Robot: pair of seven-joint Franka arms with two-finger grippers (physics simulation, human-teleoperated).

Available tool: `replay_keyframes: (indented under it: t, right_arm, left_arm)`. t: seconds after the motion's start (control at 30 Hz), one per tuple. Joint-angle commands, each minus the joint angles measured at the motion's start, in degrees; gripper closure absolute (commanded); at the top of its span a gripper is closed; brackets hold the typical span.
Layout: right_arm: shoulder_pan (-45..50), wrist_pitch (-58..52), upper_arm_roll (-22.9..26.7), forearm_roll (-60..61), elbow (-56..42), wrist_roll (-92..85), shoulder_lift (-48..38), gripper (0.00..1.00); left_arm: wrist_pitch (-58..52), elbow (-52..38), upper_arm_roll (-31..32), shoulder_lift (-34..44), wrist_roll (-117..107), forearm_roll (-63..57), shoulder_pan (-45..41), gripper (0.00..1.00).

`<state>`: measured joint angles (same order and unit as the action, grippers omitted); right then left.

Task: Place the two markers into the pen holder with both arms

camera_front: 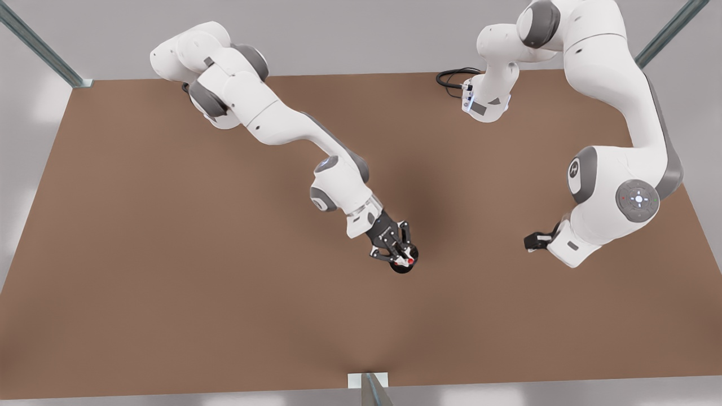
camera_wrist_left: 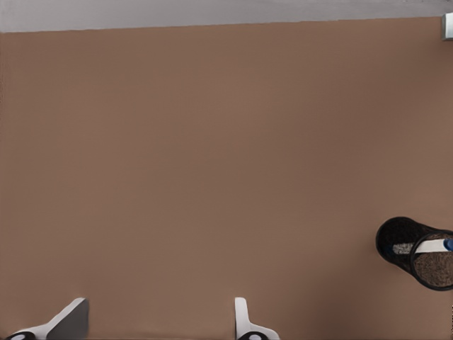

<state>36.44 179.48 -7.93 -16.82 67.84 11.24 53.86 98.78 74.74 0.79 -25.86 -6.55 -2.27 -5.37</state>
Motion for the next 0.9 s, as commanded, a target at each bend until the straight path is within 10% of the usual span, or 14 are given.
replay_keyframes:
  t: [0.0,0.53,0.57,0.6,0.67,0.73,0.87]
  right_arm:
    - [0.3,6.23,0.46,-2.07,0.54,3.35,0.36,0.77]
    - [1.79,11.59,1.25,-3.74,0.1,3.26,5.28,0.76]
    - [1.71,15.02,1.69,-3.83,0.19,3.18,7.04,0.65]
    - [1.0,15.38,1.69,-4.88,0.37,2.04,7.05,0.0]
    - [0.83,14.76,1.6,-5.15,0.28,1.68,6.61,0.0]
    - [-0.84,7.21,-0.5,-5.06,0.63,2.12,2.48,0.0]
    - [-20.15,-62.55,-11.84,-4.1,3.18,16.79,-26.61,0.0]
  left_arm:
    - [0.62,-0.03,0.0,0.02,-20.52,-0.02,0.09,0.0]
    - [1.85,-0.03,0.0,-0.77,-20.52,-0.02,0.88,0.0]
    - [2.12,-0.03,-0.09,-0.86,-20.52,-0.02,0.88,0.0]
    - [2.12,-0.03,-0.09,-0.86,-20.52,-0.02,0.88,0.0]
    - [2.12,-0.03,-0.09,-0.95,-20.52,-0.02,1.06,0.0]
    - [2.2,-0.03,-0.09,-0.95,-20.52,-0.02,0.97,0.0]
    - [1.33,-0.03,0.17,-0.42,-13.33,-0.02,0.88,0.0]
